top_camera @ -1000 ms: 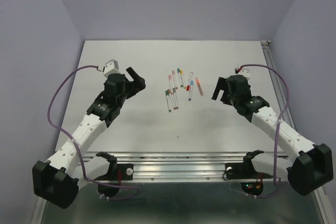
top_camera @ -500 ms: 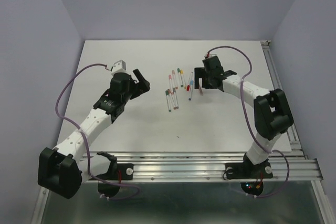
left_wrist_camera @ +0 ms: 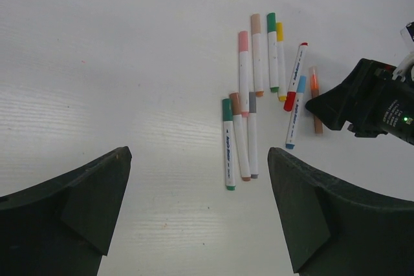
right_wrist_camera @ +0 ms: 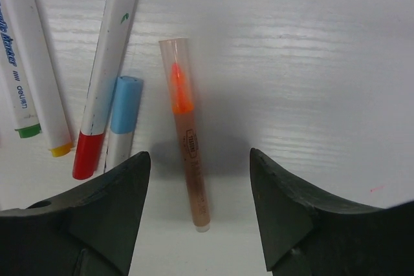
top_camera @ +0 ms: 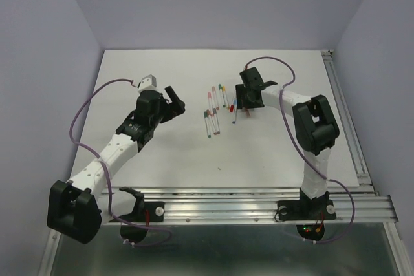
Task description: Open the pen caps
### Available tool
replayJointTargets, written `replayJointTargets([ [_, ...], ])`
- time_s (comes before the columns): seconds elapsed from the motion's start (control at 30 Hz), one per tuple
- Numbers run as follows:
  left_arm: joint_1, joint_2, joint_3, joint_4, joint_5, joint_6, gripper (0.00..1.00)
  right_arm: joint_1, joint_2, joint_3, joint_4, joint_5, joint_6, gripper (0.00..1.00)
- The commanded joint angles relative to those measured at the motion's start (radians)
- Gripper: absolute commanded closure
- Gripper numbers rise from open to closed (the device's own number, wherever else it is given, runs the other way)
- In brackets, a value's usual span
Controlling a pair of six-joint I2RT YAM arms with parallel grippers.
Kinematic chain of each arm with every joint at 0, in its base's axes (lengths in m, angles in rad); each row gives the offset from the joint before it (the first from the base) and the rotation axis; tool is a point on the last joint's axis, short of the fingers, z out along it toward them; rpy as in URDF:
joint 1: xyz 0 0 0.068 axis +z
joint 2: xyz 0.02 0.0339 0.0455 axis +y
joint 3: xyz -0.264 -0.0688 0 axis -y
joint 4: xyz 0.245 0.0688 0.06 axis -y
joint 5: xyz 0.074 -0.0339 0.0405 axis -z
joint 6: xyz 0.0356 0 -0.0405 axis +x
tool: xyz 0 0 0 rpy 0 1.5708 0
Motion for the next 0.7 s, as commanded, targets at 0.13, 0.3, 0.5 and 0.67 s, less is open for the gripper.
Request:
replayJointTargets([
  [0.13,0.007,-0.005,-0.008,0.034,0.002,0.019,0.01,-0.008,0.04,0.066,0.001,-0.035,0.003,0.4],
  [0.3,0.008,0.001,-0.01,0.033,-0.001,0.019,0.01,-0.034,0.066,0.052,0.004,-0.104,0.039,0.51],
  [0.5,0.011,0.001,-0.008,0.033,-0.005,0.019,0.01,-0.032,0.066,0.003,0.012,-0.124,0.028,0.62],
  [0.67,0.014,0.005,-0.005,0.03,-0.015,0.016,0.01,-0.032,0.05,-0.072,0.013,-0.116,0.016,0.74],
])
